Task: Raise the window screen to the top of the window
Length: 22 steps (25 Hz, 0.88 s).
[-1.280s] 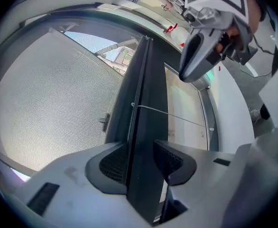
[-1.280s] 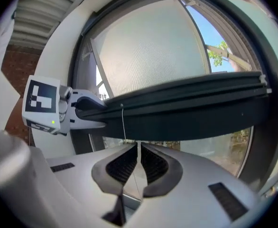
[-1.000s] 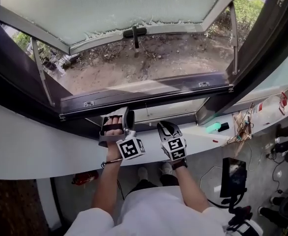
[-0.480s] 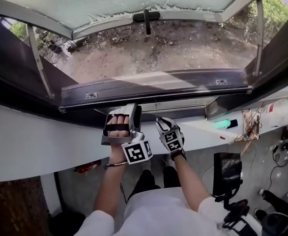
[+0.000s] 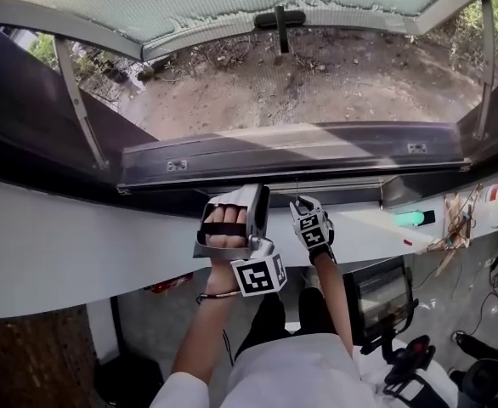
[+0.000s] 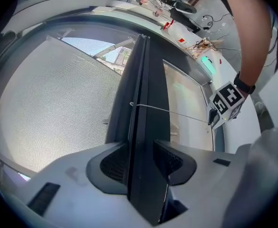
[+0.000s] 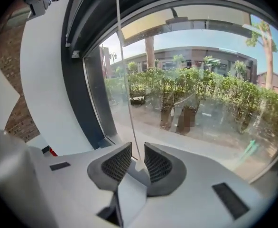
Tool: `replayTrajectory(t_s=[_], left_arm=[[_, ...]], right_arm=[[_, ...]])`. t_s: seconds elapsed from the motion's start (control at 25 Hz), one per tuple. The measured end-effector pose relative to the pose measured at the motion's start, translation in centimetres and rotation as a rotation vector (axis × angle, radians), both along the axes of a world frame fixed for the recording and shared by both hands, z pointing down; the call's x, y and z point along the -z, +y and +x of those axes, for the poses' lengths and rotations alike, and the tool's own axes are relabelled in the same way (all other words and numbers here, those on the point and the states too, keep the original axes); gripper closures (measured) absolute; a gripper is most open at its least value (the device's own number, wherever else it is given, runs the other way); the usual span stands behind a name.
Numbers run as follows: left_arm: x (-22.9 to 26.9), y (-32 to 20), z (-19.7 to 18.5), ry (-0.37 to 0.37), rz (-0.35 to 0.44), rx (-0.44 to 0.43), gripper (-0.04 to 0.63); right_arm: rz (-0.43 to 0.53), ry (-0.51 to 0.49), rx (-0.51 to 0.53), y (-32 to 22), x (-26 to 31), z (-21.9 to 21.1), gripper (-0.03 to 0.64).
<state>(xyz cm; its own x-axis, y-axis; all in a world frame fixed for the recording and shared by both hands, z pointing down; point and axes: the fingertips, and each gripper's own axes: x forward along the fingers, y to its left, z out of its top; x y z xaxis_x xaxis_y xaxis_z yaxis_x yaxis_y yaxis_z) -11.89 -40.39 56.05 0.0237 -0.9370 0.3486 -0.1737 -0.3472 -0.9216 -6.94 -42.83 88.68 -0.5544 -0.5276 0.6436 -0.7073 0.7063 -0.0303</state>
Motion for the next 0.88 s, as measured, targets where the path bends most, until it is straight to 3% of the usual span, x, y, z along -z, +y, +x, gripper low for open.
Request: replayTrajectory(t_s=[0.16,0.24,0.44,0.6,0.76,0.88], left_arm=[[0.2,-0.4,-0.2,0.003,0.004,0.010,0.446],[0.0,-0.3,0.0,0.017,-0.013,0.012,0.446],[0.1,0.1,-0.1,0.051,-0.072,-0.011,0.446],[-0.3,0.5,-0.1,0.039,-0.113,-0.016,0.446],[-0.1,0.5,0.0,0.052,-0.094,-0.031,0.446],[0.2,0.6,0.0,0.070,-0.085,-0.051,0.446]], right_arm=[[-0.039,-0.015,0.011,-0.1,-0.7,-0.7,0.535],[-0.058,-0.030,0.033,0.9,-0.6,-0.7,0.615],[-0.125,-0.050,0.033,4.8,-0.4,0.2,0.615],[-0.149,-0.091,0.018,9.1,-0.1,1.7,0.615],[-0.123,-0.155,0.033,12.2,1.1,2.5,0.615],[-0.122,-0.160,-0.013,12.9,1.1,3.7,0.615]])
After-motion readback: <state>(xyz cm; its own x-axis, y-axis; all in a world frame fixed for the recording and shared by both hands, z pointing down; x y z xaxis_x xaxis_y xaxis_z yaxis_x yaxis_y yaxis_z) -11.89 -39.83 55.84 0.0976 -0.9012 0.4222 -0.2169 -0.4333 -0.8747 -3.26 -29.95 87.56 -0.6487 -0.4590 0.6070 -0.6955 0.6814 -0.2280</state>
